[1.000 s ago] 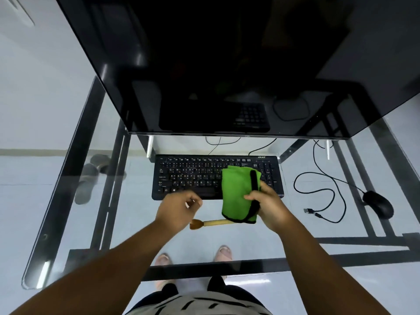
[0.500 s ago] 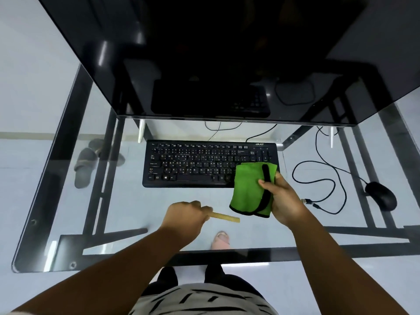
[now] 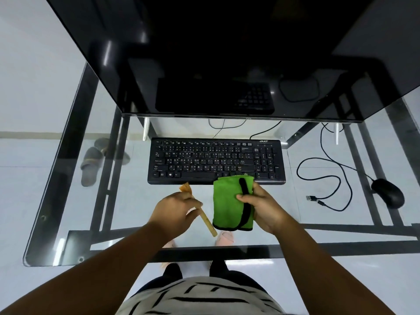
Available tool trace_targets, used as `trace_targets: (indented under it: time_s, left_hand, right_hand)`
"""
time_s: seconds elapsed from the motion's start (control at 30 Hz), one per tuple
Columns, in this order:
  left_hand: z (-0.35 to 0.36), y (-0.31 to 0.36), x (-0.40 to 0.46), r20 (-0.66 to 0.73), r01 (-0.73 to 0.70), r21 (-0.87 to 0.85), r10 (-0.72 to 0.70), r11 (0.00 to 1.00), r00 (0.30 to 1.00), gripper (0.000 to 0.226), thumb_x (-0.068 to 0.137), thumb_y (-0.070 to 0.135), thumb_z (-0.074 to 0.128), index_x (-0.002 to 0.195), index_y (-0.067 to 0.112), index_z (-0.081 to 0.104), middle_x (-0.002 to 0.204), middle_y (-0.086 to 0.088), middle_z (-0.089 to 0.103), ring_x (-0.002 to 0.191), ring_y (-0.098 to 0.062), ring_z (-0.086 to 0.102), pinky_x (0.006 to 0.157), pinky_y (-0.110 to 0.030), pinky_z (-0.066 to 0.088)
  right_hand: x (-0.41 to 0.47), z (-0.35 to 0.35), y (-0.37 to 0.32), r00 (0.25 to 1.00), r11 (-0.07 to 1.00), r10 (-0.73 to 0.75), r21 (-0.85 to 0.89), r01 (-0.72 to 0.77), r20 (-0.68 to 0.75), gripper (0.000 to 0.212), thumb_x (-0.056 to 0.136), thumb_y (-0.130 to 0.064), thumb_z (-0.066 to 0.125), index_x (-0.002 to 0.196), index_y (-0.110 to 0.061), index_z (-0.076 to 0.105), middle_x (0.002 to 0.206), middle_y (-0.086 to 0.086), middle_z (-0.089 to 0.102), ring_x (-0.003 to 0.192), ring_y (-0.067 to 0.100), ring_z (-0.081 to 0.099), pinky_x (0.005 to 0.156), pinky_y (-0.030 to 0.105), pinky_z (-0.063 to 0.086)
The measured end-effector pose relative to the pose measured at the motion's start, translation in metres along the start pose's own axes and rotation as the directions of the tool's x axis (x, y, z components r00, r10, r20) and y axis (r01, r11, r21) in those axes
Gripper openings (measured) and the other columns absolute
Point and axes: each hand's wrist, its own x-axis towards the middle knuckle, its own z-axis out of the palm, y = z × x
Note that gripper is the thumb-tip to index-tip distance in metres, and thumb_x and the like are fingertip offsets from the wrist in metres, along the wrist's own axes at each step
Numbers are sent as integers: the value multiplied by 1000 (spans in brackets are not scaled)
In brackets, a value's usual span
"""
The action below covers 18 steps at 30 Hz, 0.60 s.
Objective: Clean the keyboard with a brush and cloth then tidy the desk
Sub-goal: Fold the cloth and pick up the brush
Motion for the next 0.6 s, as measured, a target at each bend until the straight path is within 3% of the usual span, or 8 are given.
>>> trace_targets:
  time_s: [0.27,0.4,0.6]
  left_hand:
    - [0,-4,-1,22,10,-98,-8,995,1000,13,78,36,68,88,30,75,94,12,70,86,-10,65,71,-23,55]
    - [-1,-5,-1,31,13,-130,-9,991,999,13,78,34,69,89,30,75,95,13,70,88,-7,64,76,-16,48]
    - [-3,-2,-1,42,29,-173,-22,985,999,18,80,36,66,93,29,76,99,11,69,91,-4,62,81,-13,41]
  right_hand:
    - [-5,-5,-1,999,999,33,5,-33,11,39,90,9,53,123,-12,58,116,14,69,104,30,67,88,41,55]
    - [-5,-4,12,998,998,66,-15,-66,-2,40,90,7,55,125,-12,57,120,15,68,112,32,64,93,45,53]
    - [-3,-7,14,999,998,4,-57,-7,-50,34,90,-4,64,121,-18,60,116,7,71,107,24,68,89,43,55]
